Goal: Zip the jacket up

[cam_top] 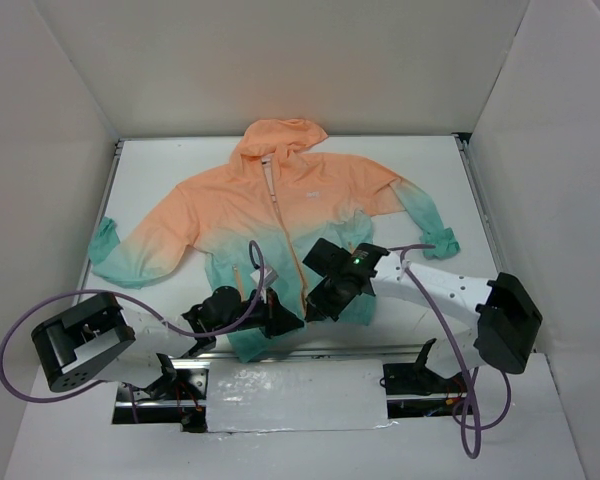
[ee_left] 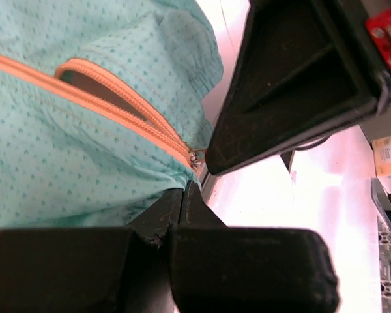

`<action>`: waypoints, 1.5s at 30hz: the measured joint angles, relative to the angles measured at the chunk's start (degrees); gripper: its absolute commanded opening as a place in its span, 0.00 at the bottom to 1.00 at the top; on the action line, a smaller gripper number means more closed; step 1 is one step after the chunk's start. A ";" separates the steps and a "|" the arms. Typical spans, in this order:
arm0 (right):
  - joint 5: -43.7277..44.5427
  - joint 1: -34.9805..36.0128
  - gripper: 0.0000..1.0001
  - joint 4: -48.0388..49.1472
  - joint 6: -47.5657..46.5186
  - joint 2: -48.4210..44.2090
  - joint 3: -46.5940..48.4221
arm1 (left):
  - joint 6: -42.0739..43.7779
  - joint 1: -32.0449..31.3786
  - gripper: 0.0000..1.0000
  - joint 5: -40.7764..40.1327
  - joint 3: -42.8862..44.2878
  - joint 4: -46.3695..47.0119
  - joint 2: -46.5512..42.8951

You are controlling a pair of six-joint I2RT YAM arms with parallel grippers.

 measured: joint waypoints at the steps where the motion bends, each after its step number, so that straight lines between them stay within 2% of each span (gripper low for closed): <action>1: -0.04 -0.46 0.00 -0.48 0.00 0.26 0.48 | 0.17 0.00 0.00 -0.24 0.00 0.50 0.00; 9: -2.27 -5.42 0.00 -2.54 2.01 2.29 1.20 | 2.14 -0.74 0.00 -1.92 -0.09 1.53 0.11; 16: -1.27 -8.85 0.00 -4.79 4.94 2.27 4.55 | 4.76 -4.46 0.00 -2.34 0.83 0.22 1.25; 23: 0.20 -8.85 0.00 -5.11 5.01 2.69 7.39 | 5.14 -5.16 0.00 -2.40 1.20 -0.57 1.36; 27: 1.25 -9.94 0.00 -5.62 3.80 6.21 9.60 | 5.40 -5.46 0.00 -2.40 1.18 -1.05 0.31; 37: 1.95 -19.41 0.00 -8.09 -4.31 23.02 33.14 | 5.95 -7.08 0.00 -4.68 -0.94 -4.94 -5.51; 45: 0.35 -25.92 0.00 -10.14 -8.39 37.53 53.62 | 4.15 -10.38 0.00 -8.83 -2.86 -11.72 -14.45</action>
